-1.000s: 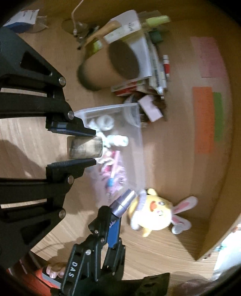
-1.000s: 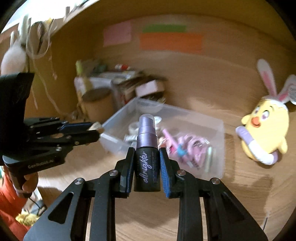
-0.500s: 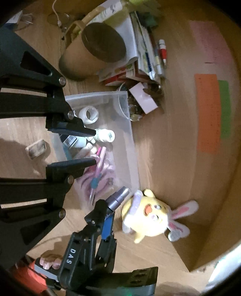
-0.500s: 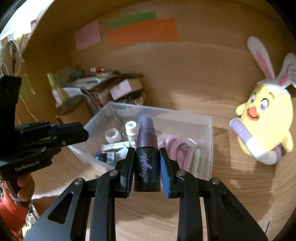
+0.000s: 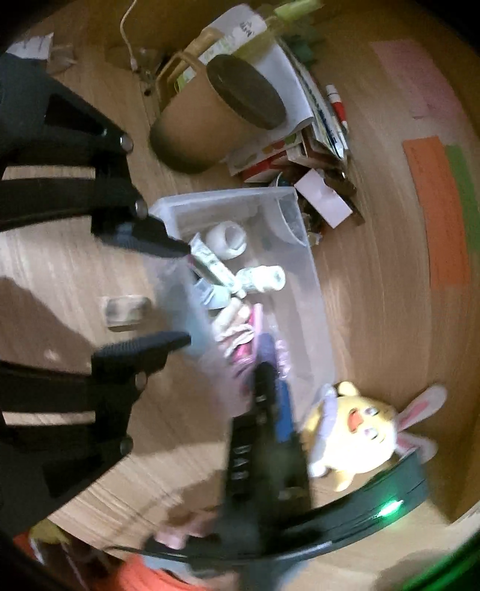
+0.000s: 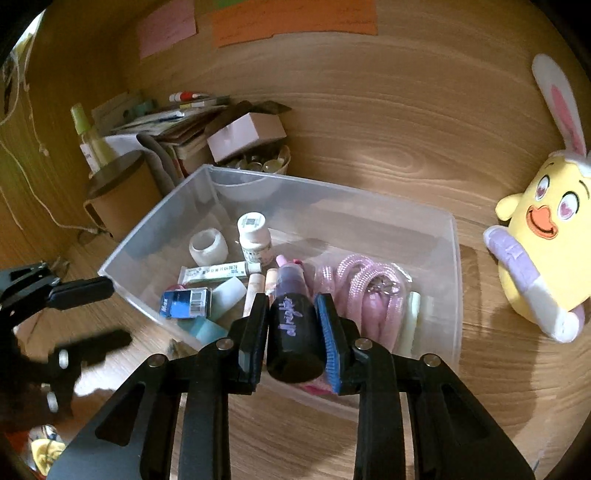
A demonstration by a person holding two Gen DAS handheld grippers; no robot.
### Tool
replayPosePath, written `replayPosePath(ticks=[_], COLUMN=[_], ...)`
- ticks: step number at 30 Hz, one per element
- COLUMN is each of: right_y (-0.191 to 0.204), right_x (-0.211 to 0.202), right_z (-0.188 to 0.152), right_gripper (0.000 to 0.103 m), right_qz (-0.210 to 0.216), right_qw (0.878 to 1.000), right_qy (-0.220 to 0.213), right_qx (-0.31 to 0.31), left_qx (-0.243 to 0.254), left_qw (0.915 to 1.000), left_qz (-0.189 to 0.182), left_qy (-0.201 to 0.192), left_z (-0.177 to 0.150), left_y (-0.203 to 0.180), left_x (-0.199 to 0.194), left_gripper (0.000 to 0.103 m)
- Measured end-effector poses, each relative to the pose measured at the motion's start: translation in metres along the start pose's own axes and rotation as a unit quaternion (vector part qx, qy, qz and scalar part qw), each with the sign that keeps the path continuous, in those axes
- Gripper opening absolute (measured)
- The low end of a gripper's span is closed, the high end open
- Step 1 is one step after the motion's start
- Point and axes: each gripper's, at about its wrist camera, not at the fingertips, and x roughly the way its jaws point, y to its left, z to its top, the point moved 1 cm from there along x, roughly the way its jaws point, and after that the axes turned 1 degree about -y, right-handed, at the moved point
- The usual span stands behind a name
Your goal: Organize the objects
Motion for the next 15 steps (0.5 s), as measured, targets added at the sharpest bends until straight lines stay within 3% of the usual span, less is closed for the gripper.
replayPosePath(ticks=[5,8,10,11,12,15], right_y=[0.003,0.005,0.005,0.006,0.006,0.005], right_x=[-0.015,-0.029,-0.037,-0.04,-0.045,-0.058], right_z=[-0.005,-0.009,-0.011,-0.012,-0.014,-0.017], right_gripper=[0.044,0.048,0.05,0.053,0.055,0.058], right_qz=[-0.014,-0.02,-0.021,-0.022,-0.024,-0.026], right_qw=[1.0,0.999,0.999,0.999,0.998,0.998], right_qy=[-0.016,-0.032,-0.038,-0.042,-0.049,-0.064], right_qx=[-0.01,-0.013,-0.014,-0.015,-0.015,-0.012], left_qx=[0.03,0.021,0.013,0.015,0.016,0.009], left_qw=[0.9988,0.9973,0.9969,0.9972,0.9976,0.9985], left_qz=[-0.002,-0.007,-0.01,-0.001,-0.002,-0.008], left_qy=[0.039,0.07,0.076,0.073,0.067,0.054], left_z=[-0.016,-0.02,-0.023,-0.023,-0.024,-0.024], left_y=[-0.015,-0.015,-0.014,-0.015,-0.015,-0.014], left_x=[0.022,0.041,0.048,0.048,0.046,0.035], left_gripper=[0.047,0.046,0.02,0.017,0.008,0.005])
